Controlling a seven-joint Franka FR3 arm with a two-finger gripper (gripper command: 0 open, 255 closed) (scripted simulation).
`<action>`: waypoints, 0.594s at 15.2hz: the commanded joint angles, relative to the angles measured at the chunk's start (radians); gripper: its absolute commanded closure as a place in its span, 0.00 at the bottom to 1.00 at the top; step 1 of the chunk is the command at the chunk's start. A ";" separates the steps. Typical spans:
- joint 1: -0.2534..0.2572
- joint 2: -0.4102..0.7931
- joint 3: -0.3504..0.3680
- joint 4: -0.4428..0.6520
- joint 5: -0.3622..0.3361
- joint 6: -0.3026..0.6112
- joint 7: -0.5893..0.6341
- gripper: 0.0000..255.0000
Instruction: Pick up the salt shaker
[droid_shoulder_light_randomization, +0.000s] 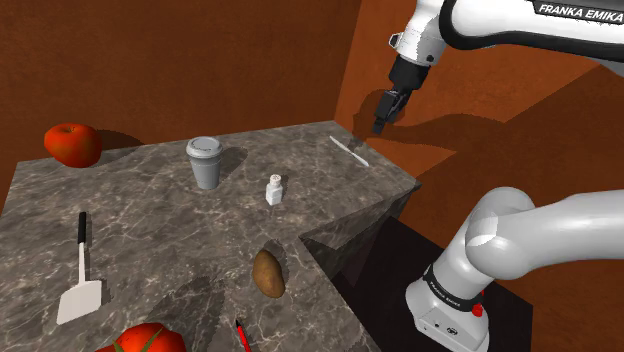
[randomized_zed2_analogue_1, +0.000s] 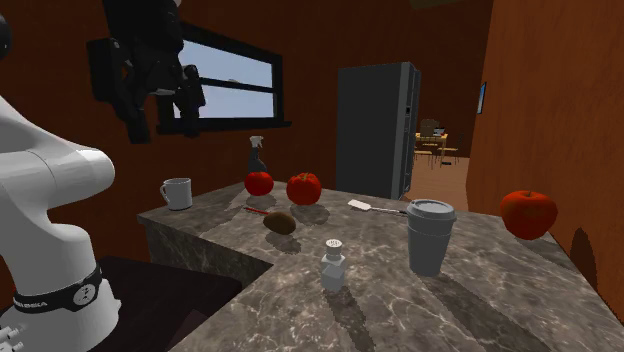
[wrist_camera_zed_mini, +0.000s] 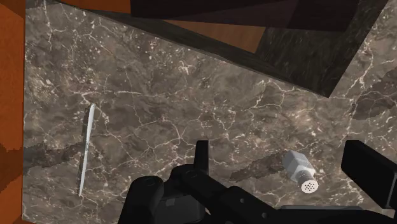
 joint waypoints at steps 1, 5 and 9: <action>0.000 0.000 0.000 0.000 0.000 0.000 0.000 0.00; 0.018 0.111 0.051 -0.007 0.032 0.102 0.067 0.00; 0.033 0.239 0.099 0.009 0.055 0.199 0.132 0.00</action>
